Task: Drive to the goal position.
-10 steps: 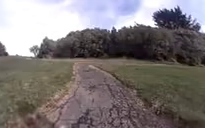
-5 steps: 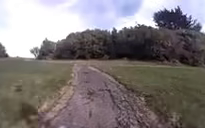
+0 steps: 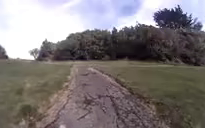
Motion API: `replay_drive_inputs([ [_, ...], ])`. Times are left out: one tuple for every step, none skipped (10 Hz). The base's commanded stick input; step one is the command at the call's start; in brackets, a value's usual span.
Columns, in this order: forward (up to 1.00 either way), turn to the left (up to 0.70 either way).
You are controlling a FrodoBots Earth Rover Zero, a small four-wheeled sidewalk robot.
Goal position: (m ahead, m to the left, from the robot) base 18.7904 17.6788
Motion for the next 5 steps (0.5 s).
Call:
replay_drive_inputs([
  [0.85, 0.09],
  [0.85, 0.29],
  [0.85, 0.2],
  [0.85, 0.07],
  [0.85, 0.01],
])
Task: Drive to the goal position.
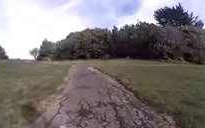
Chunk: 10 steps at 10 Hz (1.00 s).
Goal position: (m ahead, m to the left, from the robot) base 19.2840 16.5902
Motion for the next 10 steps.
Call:
replay_drive_inputs([
  [0.85, 0.0],
  [0.85, 0.0],
  [0.85, 0.0],
  [0.85, 0.0],
  [0.85, 0.0],
  [0.85, 0.0],
  [0.85, 0.15],
  [0.85, 0.33],
  [0.85, 0.34],
  [0.85, 0.33],
])
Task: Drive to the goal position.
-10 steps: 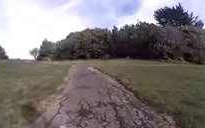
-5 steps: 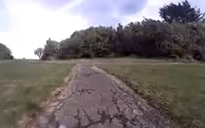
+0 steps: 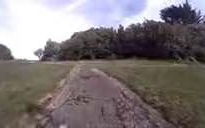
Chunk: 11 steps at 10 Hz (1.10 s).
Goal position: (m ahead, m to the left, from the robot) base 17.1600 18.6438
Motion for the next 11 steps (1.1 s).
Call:
replay_drive_inputs([
  [0.85, 0.0],
  [0.85, 0.0],
  [0.85, 0.0],
  [0.85, 0.0],
  [0.85, 0.0],
  [0.85, 0.0],
  [0.85, 0.0],
  [0.85, 0.0],
  [0.85, 0.0],
  [0.85, 0.0],
  [0.85, 0.0],
])
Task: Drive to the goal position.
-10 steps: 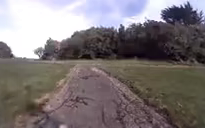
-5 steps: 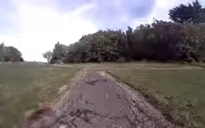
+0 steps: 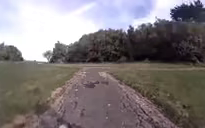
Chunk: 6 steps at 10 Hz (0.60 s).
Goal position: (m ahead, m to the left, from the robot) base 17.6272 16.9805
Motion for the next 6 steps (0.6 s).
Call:
replay_drive_inputs([
  [0.85, 0.0],
  [0.85, 0.0],
  [0.85, 0.0],
  [0.85, 0.0],
  [0.85, 0.0],
  [0.85, 0.0],
])
